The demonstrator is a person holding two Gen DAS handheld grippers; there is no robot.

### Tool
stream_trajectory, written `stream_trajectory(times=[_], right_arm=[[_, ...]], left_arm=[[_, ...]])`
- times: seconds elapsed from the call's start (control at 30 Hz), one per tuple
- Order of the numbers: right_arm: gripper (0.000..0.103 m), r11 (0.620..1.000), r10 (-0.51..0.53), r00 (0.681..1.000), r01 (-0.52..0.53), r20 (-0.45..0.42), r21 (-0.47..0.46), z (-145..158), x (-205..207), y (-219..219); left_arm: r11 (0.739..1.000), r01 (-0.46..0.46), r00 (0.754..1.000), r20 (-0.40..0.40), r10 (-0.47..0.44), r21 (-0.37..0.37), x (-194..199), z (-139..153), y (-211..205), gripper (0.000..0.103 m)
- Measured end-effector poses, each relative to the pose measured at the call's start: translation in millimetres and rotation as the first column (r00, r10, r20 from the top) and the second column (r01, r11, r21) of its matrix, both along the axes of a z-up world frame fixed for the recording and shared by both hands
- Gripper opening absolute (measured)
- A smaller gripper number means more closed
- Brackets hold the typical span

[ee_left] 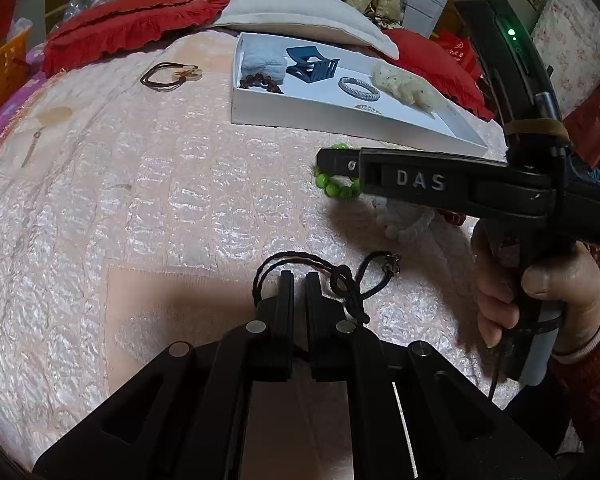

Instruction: Organize jewelry

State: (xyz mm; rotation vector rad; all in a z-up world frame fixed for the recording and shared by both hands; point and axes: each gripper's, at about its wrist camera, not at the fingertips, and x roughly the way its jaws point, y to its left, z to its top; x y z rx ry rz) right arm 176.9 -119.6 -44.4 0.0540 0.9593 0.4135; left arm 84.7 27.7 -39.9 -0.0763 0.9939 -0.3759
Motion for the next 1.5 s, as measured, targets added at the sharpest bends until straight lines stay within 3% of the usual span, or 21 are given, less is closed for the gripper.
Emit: stream_trajectory(times=[0.03,0.1,0.4,0.6,0.7,0.87,1.03,1.1,1.17,1.2,1.33,1.4,1.43,1.47,1.5], right_arm=[[0.016,1.000,0.005,1.000,-0.004,-0.014,0.022,-0.1,0.7,-0.9],[0.010,0.999,0.000,1.000,0.001,-0.029,0.043,1.4,1.6,-2.0],[0.009,0.992,-0.018,0.999,0.013,0.045,0.123,40.6,-15.1,-22.9],[0.009,0.991,-0.068,0.992,0.054,0.107,0.125,73.2,-23.9,-55.5],[0.009,0.989,-0.096,0.989,0.083,0.112,0.122,80.9,-24.4,-73.2],[0.009,0.985,-0.131,0.987,0.118,0.098,0.128,78.9,-34.8,-99.3],[0.009,0.979,-0.157,0.984,0.144,0.083,0.142,73.4,-44.8,-119.6],[0.009,0.975,-0.169,0.983,0.156,0.075,0.156,72.4,-46.7,-125.5],[0.009,0.968,-0.184,0.981,0.169,0.064,0.185,71.5,-49.5,-133.2],[0.009,0.965,-0.189,0.980,0.174,0.059,0.196,70.8,-50.6,-135.8],[0.009,0.962,-0.197,0.979,0.183,0.051,0.203,67.4,-55.6,-142.3],[0.009,0.962,-0.195,0.980,0.182,0.046,0.204,64.6,-56.7,-144.0],[0.009,0.962,-0.195,0.980,0.183,0.045,0.205,63.6,-57.2,-144.8],[0.009,0.961,-0.195,0.980,0.182,0.044,0.208,62.7,-57.2,-145.5],[0.009,0.960,-0.196,0.980,0.182,0.043,0.212,62.0,-57.0,-146.3]], left_arm=[[1.000,-0.001,1.000,-0.001,0.001,0.001,-0.6,0.3,-0.5,0.004],[1.000,0.007,1.000,-0.005,-0.007,-0.008,-2.7,1.7,-2.3,0.001],[0.997,-0.010,0.998,0.066,0.016,-0.080,-8.8,49.5,9.6,0.001],[0.993,-0.053,0.993,0.096,0.063,-0.108,-2.7,75.8,25.3,0.001],[0.992,-0.075,0.994,0.069,0.083,-0.105,2.9,68.1,31.9,0.001],[0.996,-0.057,0.997,-0.060,0.053,-0.062,4.9,26.1,31.2,0.002],[0.997,0.054,0.998,-0.025,-0.056,-0.057,6.5,28.4,-1.4,0.003],[0.992,0.110,0.994,-0.022,-0.111,-0.069,17.4,29.6,-19.3,0.012],[0.987,0.150,0.988,-0.038,-0.153,-0.062,34.4,25.0,-39.1,0.037],[0.986,0.155,0.986,-0.045,-0.158,-0.057,41.0,23.4,-45.7,0.038],[0.979,0.198,0.978,-0.056,-0.200,-0.052,61.0,18.2,-71.8,0.038],[0.975,0.222,0.971,-0.088,-0.222,-0.013,68.5,9.9,-85.7,0.037],[0.975,0.223,0.972,-0.074,-0.221,0.017,68.3,8.9,-89.5,0.029],[0.972,0.227,0.973,-0.052,-0.224,0.066,66.4,8.1,-95.5,0.011],[0.967,0.228,0.974,-0.039,-0.225,0.117,64.5,6.3,-100.9,0.008]])
